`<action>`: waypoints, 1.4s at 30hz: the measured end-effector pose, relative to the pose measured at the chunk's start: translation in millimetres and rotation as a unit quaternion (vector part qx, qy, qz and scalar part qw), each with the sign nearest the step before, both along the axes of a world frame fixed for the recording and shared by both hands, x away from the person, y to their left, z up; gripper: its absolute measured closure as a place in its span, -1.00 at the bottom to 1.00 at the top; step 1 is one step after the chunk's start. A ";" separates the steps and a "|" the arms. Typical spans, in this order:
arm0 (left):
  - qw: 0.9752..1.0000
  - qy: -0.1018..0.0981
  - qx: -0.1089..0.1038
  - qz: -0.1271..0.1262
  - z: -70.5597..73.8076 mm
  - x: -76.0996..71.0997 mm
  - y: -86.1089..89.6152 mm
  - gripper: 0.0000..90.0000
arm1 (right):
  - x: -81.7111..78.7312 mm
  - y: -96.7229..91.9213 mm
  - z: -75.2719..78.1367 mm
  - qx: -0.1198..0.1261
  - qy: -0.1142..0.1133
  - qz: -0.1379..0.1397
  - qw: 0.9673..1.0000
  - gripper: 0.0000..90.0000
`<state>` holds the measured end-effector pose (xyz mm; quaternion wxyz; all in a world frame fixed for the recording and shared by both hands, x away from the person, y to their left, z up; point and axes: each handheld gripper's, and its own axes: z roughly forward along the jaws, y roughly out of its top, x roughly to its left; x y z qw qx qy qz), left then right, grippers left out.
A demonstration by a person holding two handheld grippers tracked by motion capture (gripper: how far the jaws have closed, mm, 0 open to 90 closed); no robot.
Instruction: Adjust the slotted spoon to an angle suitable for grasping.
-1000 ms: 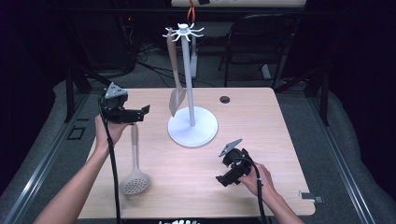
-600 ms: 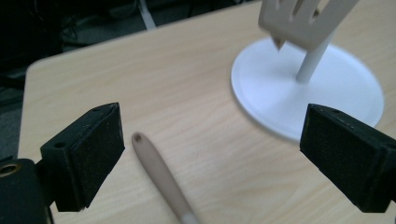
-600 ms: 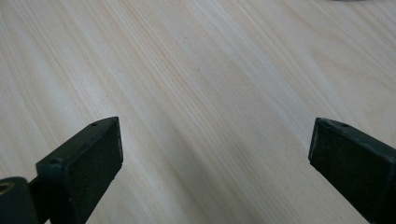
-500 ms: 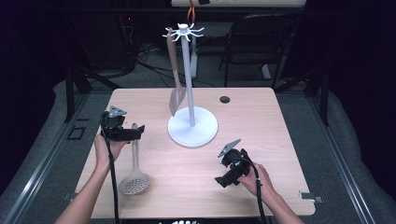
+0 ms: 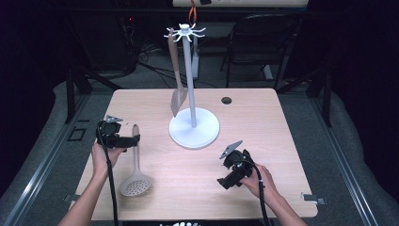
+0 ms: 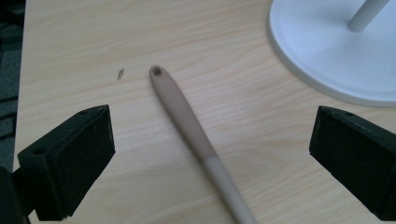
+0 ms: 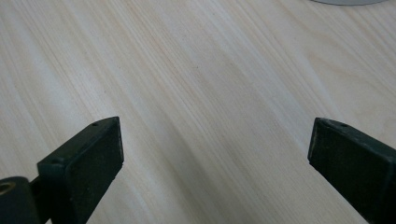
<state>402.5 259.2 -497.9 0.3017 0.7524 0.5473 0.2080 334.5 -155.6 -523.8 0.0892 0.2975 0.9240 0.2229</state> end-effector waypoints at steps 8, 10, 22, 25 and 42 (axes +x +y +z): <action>0.999 0.033 -0.002 -0.004 -19.7 5.2 -4.1 -0.67 | -0.2 2.1 -2.1 -0.012 0.005 0.008 1.000 -0.92; 0.999 0.045 0.006 -0.010 -25.0 6.8 -8.3 -0.60 | 0.4 2.9 -3.1 -0.010 0.004 0.009 1.000 -0.91; 0.994 0.108 0.021 -0.018 -50.7 13.7 -9.0 0.14 | 0.1 4.4 -4.3 -0.009 0.006 0.009 1.000 -0.90; 0.992 0.118 0.025 -0.021 -54.7 15.0 -8.8 0.25 | 0.1 4.5 -4.1 -0.010 0.007 0.008 1.000 -0.89; 0.991 0.119 0.042 -0.049 -50.9 16.2 -8.0 0.45 | 0.0 5.9 -6.0 -0.016 0.011 0.009 1.000 -0.88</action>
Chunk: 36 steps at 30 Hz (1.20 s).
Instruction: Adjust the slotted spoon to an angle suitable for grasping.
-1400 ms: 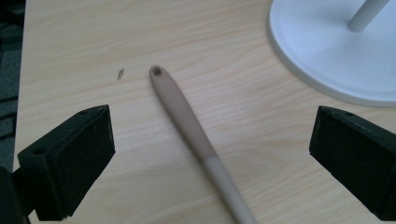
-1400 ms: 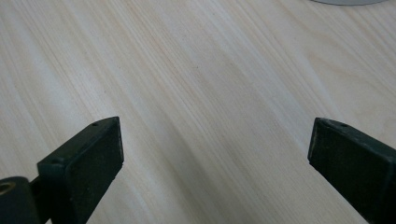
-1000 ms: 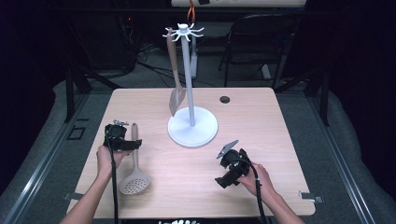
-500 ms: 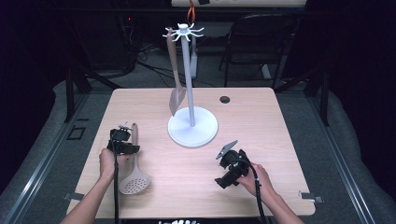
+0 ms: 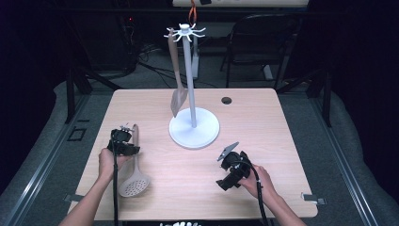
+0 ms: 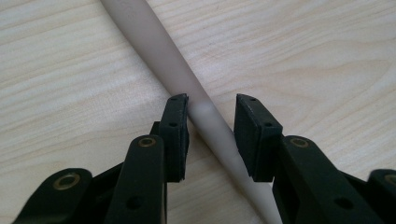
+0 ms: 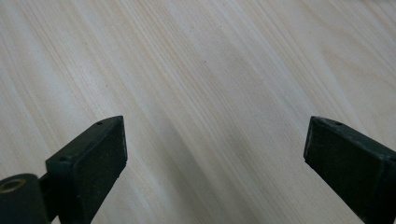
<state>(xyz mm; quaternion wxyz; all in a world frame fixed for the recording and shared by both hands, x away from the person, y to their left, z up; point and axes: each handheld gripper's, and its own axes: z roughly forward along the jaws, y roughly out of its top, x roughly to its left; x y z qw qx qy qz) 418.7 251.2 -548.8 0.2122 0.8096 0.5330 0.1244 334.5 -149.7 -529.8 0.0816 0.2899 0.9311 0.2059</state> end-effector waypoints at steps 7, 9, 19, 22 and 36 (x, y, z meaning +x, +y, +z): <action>1.000 0.004 0.012 -0.004 -3.0 0.5 -2.2 0.30 | -0.2 0.7 -1.2 0.006 -0.003 0.001 1.000 -0.87; 1.000 0.004 0.012 -0.004 -3.0 0.3 -2.5 0.31 | -0.4 0.8 -0.2 0.002 -0.002 0.004 1.000 -0.87; 1.000 0.012 -0.004 -0.015 0.4 -1.1 -0.4 0.42 | -0.6 0.4 -0.4 0.001 0.001 0.003 1.000 -0.86; 1.000 0.015 -0.013 -0.023 1.1 -2.9 -0.9 0.45 | -0.3 0.4 0.2 -0.004 0.001 0.006 1.000 -0.86; 1.000 0.020 -0.020 -0.005 0.6 -1.3 -4.5 0.44 | -3.0 2.8 1.2 0.006 -0.009 0.009 1.000 -0.85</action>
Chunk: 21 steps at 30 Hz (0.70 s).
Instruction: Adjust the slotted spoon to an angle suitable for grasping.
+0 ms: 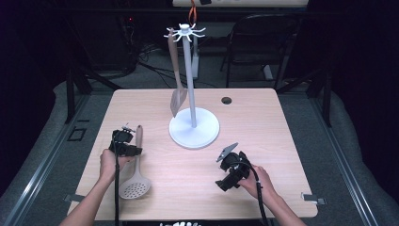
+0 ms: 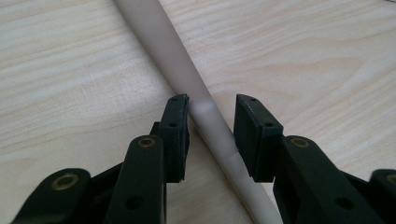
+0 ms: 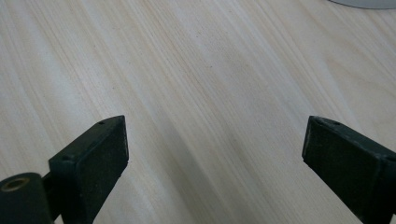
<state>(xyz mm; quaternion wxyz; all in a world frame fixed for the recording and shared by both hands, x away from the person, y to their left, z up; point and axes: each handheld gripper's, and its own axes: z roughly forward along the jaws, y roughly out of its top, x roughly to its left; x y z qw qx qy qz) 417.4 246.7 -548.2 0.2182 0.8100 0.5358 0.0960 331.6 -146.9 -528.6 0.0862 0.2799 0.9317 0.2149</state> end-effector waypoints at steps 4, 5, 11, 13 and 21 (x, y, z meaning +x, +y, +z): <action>1.000 0.007 0.007 0.007 -0.5 2.7 -1.8 0.40 | 0.4 0.2 0.3 -0.004 -0.002 0.004 1.000 -0.85; 1.000 0.008 0.011 0.007 -0.7 3.3 -1.9 0.39 | 0.4 0.2 0.2 -0.004 -0.002 0.004 1.000 -0.85; 0.999 0.025 0.017 0.011 -6.0 7.6 -3.9 0.31 | 0.1 0.3 -0.6 0.000 -0.002 0.002 1.000 -0.85; 0.999 0.025 0.022 0.011 -6.3 7.8 -5.8 0.30 | 0.2 0.0 -0.6 0.000 -0.001 0.001 1.000 -0.85; 0.999 0.032 -0.015 0.015 -6.1 7.8 -1.8 0.38 | -0.1 -0.4 0.3 -0.002 0.000 0.001 1.000 -0.85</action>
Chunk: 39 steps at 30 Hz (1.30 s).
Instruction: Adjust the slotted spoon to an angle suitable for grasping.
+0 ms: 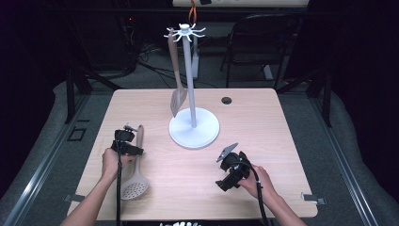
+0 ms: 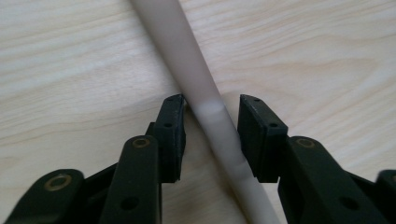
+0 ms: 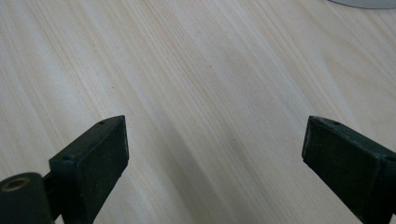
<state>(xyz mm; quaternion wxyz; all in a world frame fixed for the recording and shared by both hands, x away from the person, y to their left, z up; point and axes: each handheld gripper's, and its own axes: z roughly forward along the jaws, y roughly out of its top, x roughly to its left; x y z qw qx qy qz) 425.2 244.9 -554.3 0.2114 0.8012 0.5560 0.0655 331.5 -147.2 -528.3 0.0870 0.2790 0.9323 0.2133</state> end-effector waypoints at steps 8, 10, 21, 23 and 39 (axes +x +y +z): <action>1.000 0.004 -0.008 -0.005 0.4 -0.5 -0.5 0.43 | 0.0 -0.5 0.5 0.000 0.000 0.000 1.000 -0.85; 1.000 0.003 -0.015 -0.009 1.9 -1.5 -0.4 0.45 | 0.1 -0.6 0.5 0.000 -0.001 0.000 1.000 -0.85; 0.998 -0.023 -0.061 -0.015 14.3 -10.1 2.7 0.66 | 0.7 -1.2 0.9 -0.002 -0.003 0.001 1.000 -0.85; 0.998 -0.030 -0.052 -0.020 16.4 -12.2 0.6 0.66 | 0.9 -1.3 0.8 -0.002 -0.003 0.001 1.000 -0.85; 0.991 -0.117 -0.060 -0.025 35.2 -23.8 7.0 0.67 | 1.2 -1.4 0.7 -0.004 -0.001 0.001 1.000 -0.85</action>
